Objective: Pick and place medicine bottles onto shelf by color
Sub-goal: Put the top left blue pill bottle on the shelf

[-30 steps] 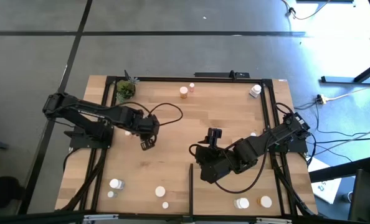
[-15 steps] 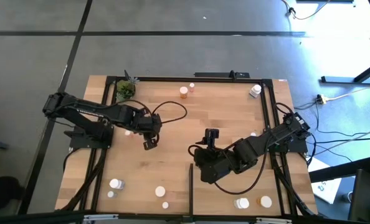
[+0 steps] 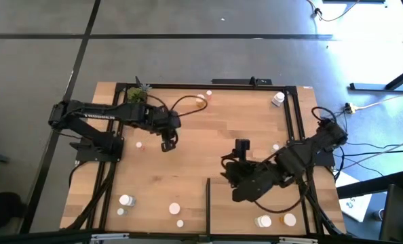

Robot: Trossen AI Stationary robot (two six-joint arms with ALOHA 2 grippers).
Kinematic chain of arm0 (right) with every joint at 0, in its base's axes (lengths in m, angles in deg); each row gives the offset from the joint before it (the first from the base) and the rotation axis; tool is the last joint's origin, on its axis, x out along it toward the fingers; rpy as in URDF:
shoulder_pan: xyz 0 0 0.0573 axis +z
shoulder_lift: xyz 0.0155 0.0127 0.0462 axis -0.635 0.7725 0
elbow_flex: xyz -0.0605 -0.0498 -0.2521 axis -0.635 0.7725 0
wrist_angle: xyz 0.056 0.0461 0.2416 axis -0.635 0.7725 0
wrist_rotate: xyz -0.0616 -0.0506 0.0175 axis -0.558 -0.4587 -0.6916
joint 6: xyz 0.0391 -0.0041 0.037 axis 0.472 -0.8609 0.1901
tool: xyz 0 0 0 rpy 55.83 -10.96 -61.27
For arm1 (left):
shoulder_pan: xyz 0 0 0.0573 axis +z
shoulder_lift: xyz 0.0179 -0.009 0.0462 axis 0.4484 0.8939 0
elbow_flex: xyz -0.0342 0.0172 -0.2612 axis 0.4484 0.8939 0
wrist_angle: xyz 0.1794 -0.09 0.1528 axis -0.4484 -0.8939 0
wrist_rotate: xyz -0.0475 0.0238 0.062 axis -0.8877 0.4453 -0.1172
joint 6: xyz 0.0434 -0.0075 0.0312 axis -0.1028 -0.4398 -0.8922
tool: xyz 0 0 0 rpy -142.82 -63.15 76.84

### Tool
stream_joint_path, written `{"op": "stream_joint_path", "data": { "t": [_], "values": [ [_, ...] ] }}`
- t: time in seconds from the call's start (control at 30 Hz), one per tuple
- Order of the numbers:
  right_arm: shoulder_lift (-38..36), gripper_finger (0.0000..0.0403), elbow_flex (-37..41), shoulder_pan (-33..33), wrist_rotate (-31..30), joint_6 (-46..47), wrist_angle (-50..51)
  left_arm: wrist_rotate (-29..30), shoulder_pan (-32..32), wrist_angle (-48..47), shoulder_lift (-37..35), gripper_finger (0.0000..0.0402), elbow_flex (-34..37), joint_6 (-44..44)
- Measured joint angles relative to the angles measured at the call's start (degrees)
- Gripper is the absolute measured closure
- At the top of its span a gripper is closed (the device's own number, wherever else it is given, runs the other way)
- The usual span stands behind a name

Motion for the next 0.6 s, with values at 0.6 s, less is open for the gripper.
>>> {"op": "stream_joint_path", "data": {
  "t": [0.6],
  "values": [
    [-4.32,0.0153,-0.01,3.95,3.54,5.05,2.11,-6.10,3.21,-5.62,30.78,0.0308,-27.63,-19.81]
  ]
}}
